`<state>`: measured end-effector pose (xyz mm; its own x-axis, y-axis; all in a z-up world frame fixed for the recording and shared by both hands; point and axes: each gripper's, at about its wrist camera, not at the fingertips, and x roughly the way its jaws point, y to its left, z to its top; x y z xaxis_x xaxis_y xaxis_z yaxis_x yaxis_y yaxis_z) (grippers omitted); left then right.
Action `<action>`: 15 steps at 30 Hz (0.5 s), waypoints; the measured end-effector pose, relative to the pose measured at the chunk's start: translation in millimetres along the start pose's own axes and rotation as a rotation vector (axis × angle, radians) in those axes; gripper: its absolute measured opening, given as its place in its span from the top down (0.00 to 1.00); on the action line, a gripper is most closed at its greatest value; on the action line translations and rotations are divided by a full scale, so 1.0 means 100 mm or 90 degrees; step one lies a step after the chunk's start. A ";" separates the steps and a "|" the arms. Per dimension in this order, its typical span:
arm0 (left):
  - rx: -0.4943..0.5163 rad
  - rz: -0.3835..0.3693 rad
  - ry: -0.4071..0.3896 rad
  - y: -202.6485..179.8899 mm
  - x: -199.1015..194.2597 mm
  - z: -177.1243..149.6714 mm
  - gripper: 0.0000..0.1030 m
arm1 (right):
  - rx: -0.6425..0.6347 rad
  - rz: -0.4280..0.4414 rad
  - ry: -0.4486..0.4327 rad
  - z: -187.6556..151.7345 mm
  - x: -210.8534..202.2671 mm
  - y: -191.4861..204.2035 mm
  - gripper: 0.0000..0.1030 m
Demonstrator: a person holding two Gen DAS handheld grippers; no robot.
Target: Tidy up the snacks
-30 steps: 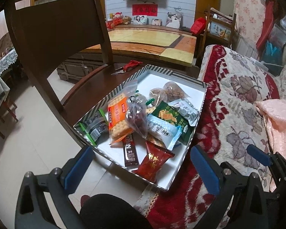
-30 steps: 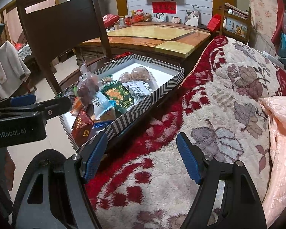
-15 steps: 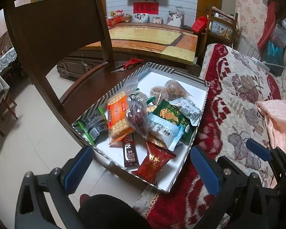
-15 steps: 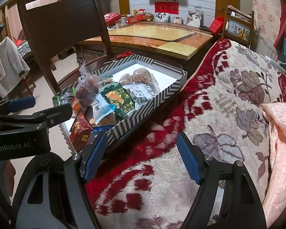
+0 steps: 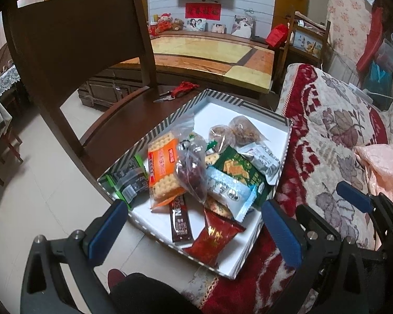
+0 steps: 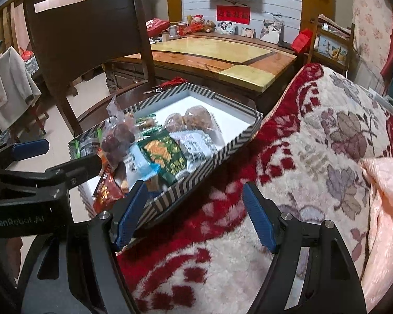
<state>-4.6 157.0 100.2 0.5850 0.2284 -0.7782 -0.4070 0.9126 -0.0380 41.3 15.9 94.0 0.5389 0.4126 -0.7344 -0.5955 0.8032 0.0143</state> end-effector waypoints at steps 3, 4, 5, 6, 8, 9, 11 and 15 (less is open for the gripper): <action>-0.005 0.002 -0.001 0.02 0.03 0.04 0.00 | -0.004 0.002 -0.002 0.07 0.04 0.01 0.27; -0.006 0.001 -0.001 0.03 0.05 0.05 0.00 | -0.005 0.003 -0.001 0.08 0.06 0.03 0.27; -0.008 0.001 0.000 0.04 0.06 0.05 0.00 | -0.006 0.004 0.000 0.09 0.07 0.03 0.27; -0.008 0.000 0.000 0.04 0.06 0.06 0.00 | -0.007 0.005 -0.001 0.10 0.07 0.04 0.27; -0.007 0.003 0.000 0.04 0.08 0.07 0.00 | -0.009 0.008 0.000 0.12 0.09 0.06 0.27; -0.007 0.005 0.000 0.04 0.09 0.07 0.00 | -0.010 0.010 0.002 0.12 0.11 0.07 0.27; -0.011 0.002 0.001 0.05 0.10 0.07 0.00 | -0.011 0.012 0.002 0.12 0.13 0.08 0.27; -0.018 0.004 0.001 0.08 0.12 0.08 0.00 | -0.010 0.016 0.005 0.10 0.14 0.08 0.27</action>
<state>4.6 169.3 95.8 0.5817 0.2341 -0.7790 -0.4302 0.9013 -0.0503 50.3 33.1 90.5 0.5197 0.4288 -0.7389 -0.6178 0.7861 0.0217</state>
